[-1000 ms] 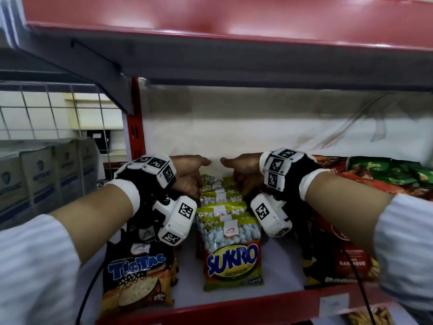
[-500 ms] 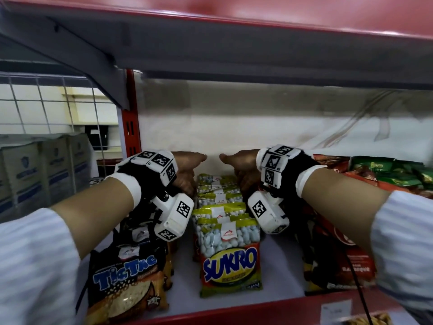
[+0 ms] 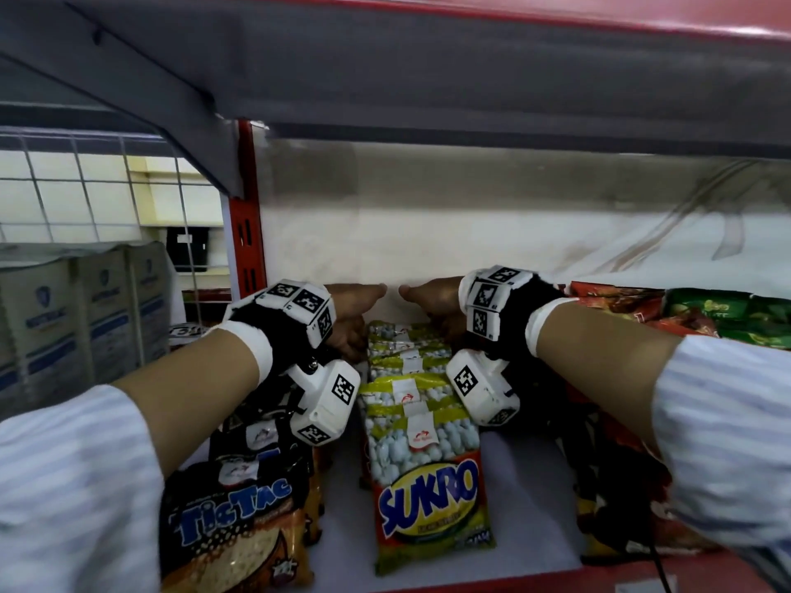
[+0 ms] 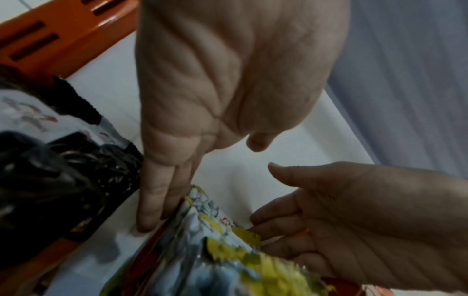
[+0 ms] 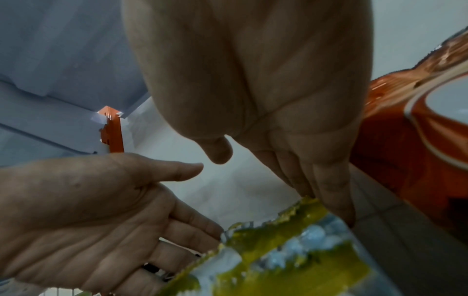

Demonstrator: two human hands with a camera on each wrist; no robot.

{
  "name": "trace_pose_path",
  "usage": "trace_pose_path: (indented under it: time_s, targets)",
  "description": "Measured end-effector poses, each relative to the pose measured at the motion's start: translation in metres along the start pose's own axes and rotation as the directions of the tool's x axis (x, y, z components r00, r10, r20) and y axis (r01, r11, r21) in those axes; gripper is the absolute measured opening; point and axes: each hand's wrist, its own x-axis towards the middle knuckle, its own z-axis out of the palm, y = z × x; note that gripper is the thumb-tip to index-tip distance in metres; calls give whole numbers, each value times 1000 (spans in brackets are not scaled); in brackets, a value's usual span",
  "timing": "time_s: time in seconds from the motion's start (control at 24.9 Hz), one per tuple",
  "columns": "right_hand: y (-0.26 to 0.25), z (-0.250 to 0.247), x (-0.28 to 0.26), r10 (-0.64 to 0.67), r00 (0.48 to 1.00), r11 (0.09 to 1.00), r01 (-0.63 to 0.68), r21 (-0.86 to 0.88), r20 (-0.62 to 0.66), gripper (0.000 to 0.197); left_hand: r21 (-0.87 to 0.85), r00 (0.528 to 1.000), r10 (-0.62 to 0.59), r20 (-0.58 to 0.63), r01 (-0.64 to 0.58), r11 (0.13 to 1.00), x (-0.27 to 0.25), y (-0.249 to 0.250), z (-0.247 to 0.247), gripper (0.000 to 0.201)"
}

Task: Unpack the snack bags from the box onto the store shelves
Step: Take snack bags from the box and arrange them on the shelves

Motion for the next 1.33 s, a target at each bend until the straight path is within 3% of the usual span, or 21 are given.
trace_pose_path:
  time_s: [0.12,0.36,0.44,0.56,0.64,0.72,0.76,0.84,0.97,1.05,1.17,1.25,1.33]
  targets:
    - [-4,5,6,-17,994,999,13,42,104,59,-6,999,-40,12,40,999,2,0,-6,77]
    - [-21,-15,-19,27,991,994,-41,103,131,70,70,998,34,-44,-31,997,-35,19,-12,75]
    - [-30,-25,-36,-20,991,994,6,107,129,66,108,987,123,-102,-112,988,-63,28,-14,66]
    - [-33,-31,-72,-174,981,985,171,35,88,54,218,928,331,-168,-293,931,-108,26,-13,48]
    - [-23,-27,-104,-273,954,916,298,-267,125,55,455,885,433,-172,-318,832,-138,9,-3,44]
    - [-4,-18,-129,-310,931,750,365,-551,195,64,746,861,497,-107,-261,613,-160,-17,15,42]
    - [8,-11,-139,-300,928,704,372,-605,222,69,818,870,492,-42,-252,516,-167,-33,26,40]
    - [31,1,-151,-271,930,735,367,-571,249,80,842,898,431,91,-301,449,-168,-62,46,39]
    - [51,19,-157,-278,939,847,340,-409,205,87,816,917,389,90,-293,499,-161,-87,65,40]
    - [60,28,-155,-291,948,854,320,-410,132,89,790,932,358,59,-263,554,-156,-94,72,43]
    - [69,37,-151,-286,956,880,290,-376,67,91,752,934,356,35,-260,606,-149,-102,72,78]
    - [71,36,-153,-277,959,914,283,-292,63,92,669,909,417,24,-325,669,-153,-106,66,74]
    - [70,34,-161,-307,952,936,303,-176,7,89,575,836,544,-71,-412,707,-162,-118,54,62]
